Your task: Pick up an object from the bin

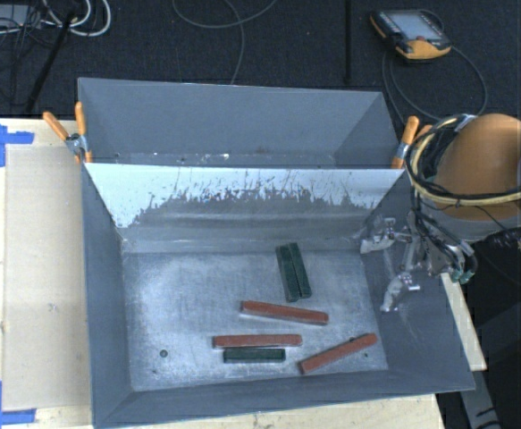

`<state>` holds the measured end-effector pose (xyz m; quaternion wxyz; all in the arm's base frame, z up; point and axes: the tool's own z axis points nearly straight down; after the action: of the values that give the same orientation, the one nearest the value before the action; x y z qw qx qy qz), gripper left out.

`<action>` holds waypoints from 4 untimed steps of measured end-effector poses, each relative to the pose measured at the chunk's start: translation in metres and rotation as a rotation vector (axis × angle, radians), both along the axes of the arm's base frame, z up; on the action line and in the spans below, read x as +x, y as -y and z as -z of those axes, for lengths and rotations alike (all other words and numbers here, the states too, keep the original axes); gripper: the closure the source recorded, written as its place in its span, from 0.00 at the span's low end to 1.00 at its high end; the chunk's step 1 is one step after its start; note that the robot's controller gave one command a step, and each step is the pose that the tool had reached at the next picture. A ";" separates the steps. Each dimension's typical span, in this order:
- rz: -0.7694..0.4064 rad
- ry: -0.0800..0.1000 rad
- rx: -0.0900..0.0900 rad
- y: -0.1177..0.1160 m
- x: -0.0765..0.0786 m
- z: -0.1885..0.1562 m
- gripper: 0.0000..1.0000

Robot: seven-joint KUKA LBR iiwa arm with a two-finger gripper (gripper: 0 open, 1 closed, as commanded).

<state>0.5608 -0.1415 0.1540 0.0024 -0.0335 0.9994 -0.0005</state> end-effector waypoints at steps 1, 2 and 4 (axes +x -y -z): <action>-0.053 -0.001 0.000 -0.003 -0.019 0.059 0.00; 0.012 0.023 -0.006 -0.012 -0.015 0.075 0.00; -0.333 0.025 -0.004 -0.064 -0.061 0.078 0.00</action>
Offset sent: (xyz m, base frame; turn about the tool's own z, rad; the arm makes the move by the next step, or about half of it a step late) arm -0.0276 0.0277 -0.0840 0.0298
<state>0.5000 -0.0778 0.0759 0.0148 -0.1985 0.9800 -0.0024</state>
